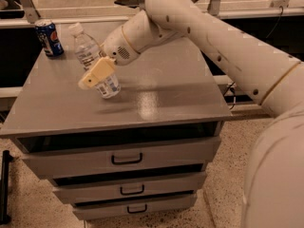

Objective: Knock blue plastic bottle over

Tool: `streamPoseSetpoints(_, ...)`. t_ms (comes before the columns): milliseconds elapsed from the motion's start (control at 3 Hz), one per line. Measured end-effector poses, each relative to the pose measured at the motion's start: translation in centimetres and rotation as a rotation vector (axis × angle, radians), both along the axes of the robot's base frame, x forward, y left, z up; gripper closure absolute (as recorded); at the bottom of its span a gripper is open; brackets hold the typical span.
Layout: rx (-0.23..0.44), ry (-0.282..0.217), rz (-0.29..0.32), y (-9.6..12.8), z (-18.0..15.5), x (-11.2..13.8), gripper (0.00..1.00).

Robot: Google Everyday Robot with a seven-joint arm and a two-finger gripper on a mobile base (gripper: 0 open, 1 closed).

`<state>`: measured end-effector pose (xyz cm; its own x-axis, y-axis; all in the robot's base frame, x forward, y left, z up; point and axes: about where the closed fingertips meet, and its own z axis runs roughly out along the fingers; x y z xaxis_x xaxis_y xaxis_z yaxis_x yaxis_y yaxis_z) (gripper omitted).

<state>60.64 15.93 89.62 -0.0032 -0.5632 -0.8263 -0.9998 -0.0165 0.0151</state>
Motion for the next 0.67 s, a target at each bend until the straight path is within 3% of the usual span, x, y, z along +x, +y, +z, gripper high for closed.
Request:
streamPoseSetpoints(333, -0.022, 0.015, 0.018, 1.3, 0.0, -0.5, 0.61)
streamPoseSetpoints(667, -0.085, -0.017, 0.057, 2.5, 0.1, -1.5, 0.83)
